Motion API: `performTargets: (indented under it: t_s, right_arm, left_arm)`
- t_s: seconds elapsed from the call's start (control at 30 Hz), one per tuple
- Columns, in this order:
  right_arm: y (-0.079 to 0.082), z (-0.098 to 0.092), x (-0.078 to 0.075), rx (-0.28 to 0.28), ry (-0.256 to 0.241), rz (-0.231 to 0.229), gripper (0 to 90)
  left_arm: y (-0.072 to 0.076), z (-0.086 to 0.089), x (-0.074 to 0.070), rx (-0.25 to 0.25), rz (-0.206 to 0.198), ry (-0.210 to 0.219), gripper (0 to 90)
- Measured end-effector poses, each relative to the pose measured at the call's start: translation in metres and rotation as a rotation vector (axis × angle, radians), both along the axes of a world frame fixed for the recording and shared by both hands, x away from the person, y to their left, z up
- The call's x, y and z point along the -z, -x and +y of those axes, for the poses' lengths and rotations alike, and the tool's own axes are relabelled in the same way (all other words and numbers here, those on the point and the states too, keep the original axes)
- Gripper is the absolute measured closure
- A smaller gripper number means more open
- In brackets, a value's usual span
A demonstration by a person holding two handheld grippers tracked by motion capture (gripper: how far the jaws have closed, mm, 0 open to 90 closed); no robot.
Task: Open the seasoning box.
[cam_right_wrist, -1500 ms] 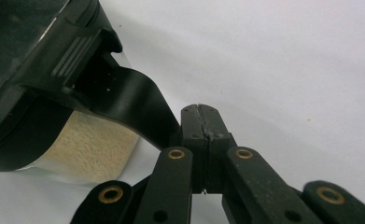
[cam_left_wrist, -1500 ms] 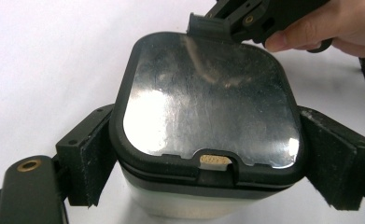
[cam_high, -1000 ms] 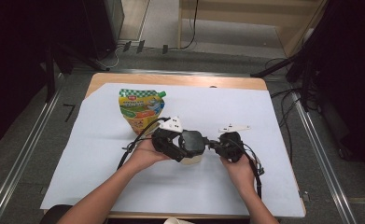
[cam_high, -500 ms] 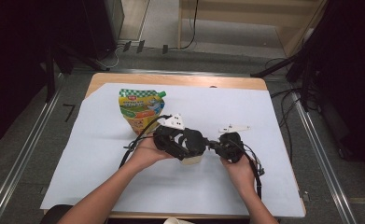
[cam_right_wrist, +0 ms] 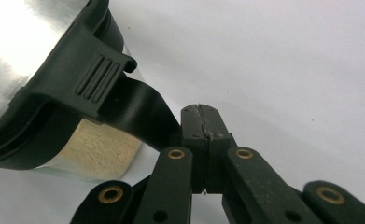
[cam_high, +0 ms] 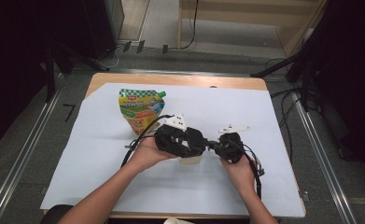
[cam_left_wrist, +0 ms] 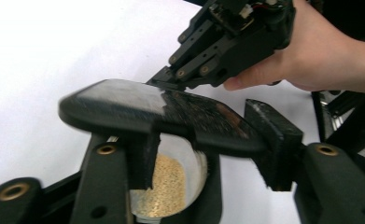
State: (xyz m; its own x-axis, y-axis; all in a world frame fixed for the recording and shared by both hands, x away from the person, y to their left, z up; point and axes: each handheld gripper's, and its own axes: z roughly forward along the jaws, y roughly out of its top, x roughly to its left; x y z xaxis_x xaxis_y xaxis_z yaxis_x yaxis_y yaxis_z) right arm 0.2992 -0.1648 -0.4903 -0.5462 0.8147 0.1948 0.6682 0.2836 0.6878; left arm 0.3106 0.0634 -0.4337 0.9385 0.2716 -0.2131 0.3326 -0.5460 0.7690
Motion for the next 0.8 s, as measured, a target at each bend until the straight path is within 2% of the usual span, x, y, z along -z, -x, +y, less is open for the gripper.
performTargets:
  t_s: [0.03, 0.07, 0.2, 0.4, 0.57, 0.7, 0.8]
  right_arm:
    - [0.000, 0.000, 0.000, -0.001, 0.001, 0.002, 90.0]
    - [0.000, 0.000, 0.000, -0.002, 0.000, 0.002, 90.0]
    - [0.001, -0.001, -0.001, -0.007, -0.002, 0.000, 90.0]
    - [0.004, -0.002, -0.003, -0.009, -0.013, -0.001, 90.0]
    - [0.005, -0.002, -0.004, -0.008, -0.016, -0.003, 90.0]
    - [0.006, -0.002, -0.004, -0.007, -0.011, -0.006, 90.0]
    - [0.006, -0.001, -0.004, -0.004, -0.010, -0.003, 90.0]
  left_arm:
    - [0.000, 0.000, -0.001, 0.005, 0.005, -0.002, 50.7]
    - [0.000, -0.001, -0.003, 0.017, 0.022, 0.013, 53.0]
    - [0.000, -0.001, -0.007, 0.039, 0.040, 0.021, 60.2]
    - [0.000, -0.003, -0.011, 0.045, 0.085, 0.039, 69.8]
    - [-0.004, -0.008, -0.017, 0.070, 0.102, 0.040, 77.5]
    - [-0.007, -0.015, -0.019, 0.083, 0.103, 0.033, 79.2]
    - [-0.011, -0.022, -0.019, 0.097, 0.118, 0.028, 79.4]
